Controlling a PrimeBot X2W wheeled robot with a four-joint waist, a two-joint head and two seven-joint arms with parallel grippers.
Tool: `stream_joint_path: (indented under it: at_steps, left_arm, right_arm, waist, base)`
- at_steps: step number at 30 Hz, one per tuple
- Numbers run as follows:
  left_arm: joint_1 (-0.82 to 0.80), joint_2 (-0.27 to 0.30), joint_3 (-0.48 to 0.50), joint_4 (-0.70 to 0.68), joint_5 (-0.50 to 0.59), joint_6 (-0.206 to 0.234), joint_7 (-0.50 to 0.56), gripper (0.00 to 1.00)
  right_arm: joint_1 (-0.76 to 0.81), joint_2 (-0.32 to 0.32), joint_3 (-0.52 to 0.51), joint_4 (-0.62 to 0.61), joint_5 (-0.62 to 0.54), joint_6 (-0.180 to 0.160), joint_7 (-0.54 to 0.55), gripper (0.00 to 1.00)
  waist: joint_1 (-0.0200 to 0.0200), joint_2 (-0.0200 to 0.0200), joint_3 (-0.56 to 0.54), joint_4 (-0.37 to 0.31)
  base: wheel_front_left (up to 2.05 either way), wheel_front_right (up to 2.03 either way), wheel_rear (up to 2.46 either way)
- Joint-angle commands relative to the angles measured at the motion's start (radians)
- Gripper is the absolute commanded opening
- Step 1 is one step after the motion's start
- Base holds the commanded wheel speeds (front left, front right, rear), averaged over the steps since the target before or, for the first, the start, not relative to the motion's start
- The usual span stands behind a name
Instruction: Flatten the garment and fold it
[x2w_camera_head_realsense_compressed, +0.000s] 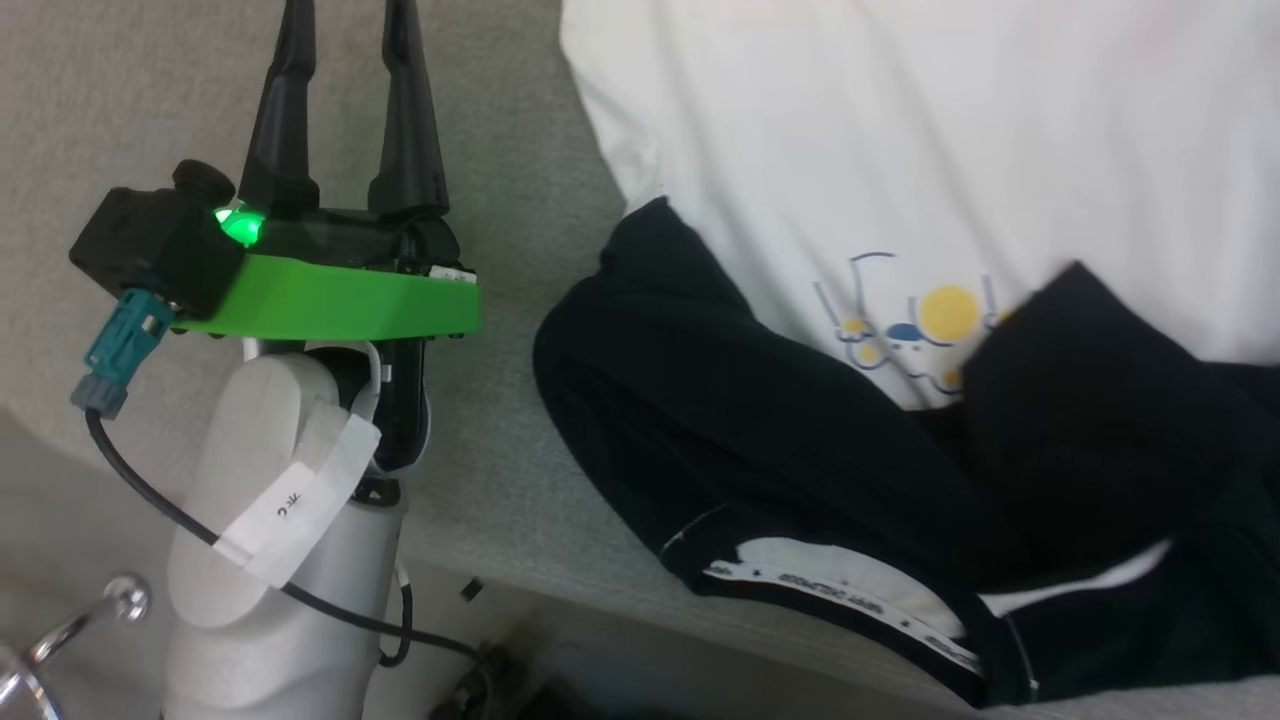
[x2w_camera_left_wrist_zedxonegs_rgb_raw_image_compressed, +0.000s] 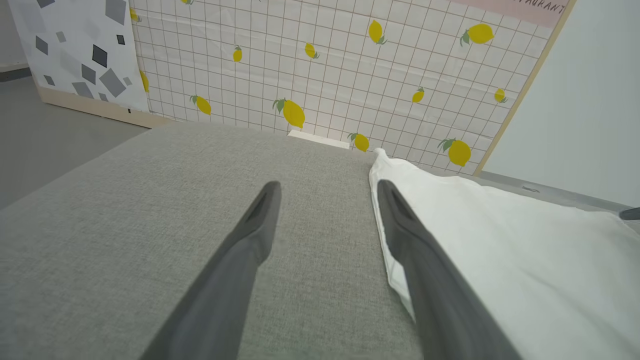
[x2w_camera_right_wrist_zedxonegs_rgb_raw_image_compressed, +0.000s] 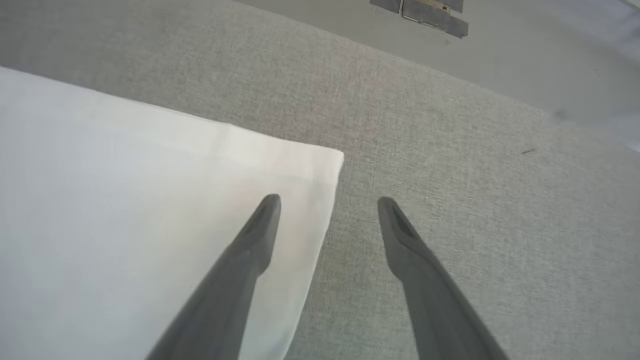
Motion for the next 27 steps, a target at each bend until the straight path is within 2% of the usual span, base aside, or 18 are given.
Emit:
stream_joint_path:
  at_steps: [1, 8, 9, 10, 11, 17, 21, 23, 27]
  left_arm:
    - [-0.014, -0.009, 0.008, 0.002, 0.010, -0.010, -0.004, 1.00]
    - [-0.011, -0.035, 0.033, 0.008, 0.038, -0.034, -0.004, 1.00]
    - [-0.011, -0.037, 0.036, 0.010, 0.040, -0.036, -0.004, 1.00]
    - [-0.011, -0.038, 0.040, 0.012, 0.043, -0.038, -0.004, 1.00]
    - [-0.012, -0.040, 0.042, 0.013, 0.046, -0.040, -0.004, 1.00]
    - [-0.035, -0.028, 0.050, 0.037, 0.049, -0.061, 0.000, 1.00]
    - [-0.091, 0.011, 0.062, 0.046, 0.024, -0.076, 0.069, 1.00]
    - [-0.136, 0.039, 0.070, 0.048, 0.004, -0.084, 0.133, 1.00]
    - [-0.274, 0.120, 0.074, 0.090, -0.058, -0.099, 0.370, 1.00]
  right_arm:
    - [-0.007, -0.009, 0.010, 0.011, -0.013, -0.002, 0.014, 1.00]
    - [0.041, -0.021, 0.006, 0.026, 0.010, -0.002, 0.108, 1.00]
    - [0.046, -0.019, -0.004, 0.024, 0.015, -0.002, 0.124, 0.89]
    - [0.048, -0.014, -0.017, 0.016, 0.020, -0.002, 0.135, 0.32]
    - [0.048, -0.011, -0.022, 0.006, 0.022, -0.002, 0.134, 0.00]
    - [0.027, 0.015, -0.053, -0.052, 0.033, -0.002, 0.070, 0.00]
    - [0.001, 0.049, -0.047, -0.067, 0.062, -0.002, 0.001, 0.00]
    - [-0.006, 0.052, -0.018, -0.069, 0.077, -0.002, -0.026, 0.00]
    - [-0.010, 0.068, 0.037, -0.074, 0.115, -0.002, -0.080, 0.00]
  waist:
    - [-0.0003, 0.0000, 0.072, 0.071]
    - [-0.0003, 0.0000, 0.081, 0.069]
    - [-0.0003, 0.0000, 0.081, 0.066]
    - [-0.0003, 0.0000, 0.082, 0.062]
    - [-0.0003, 0.0000, 0.081, 0.058]
    - [-0.0003, 0.0000, 0.059, 0.023]
    - [-0.0003, 0.0000, 0.023, -0.016]
    - [-0.0003, 0.0000, 0.005, -0.040]
    - [-0.0003, 0.0000, -0.009, -0.100]
  base:
    - [0.00, 0.00, 0.00]
    - [0.00, 0.00, 0.00]
    - [0.00, 0.00, 0.00]
    - [0.00, 0.00, 0.00]
    - [0.00, 0.00, 0.00]
    - [0.00, 0.00, 0.00]
    - [0.00, 0.00, 0.00]
    - [0.00, 0.00, 0.00]
    - [0.00, 0.00, 0.00]
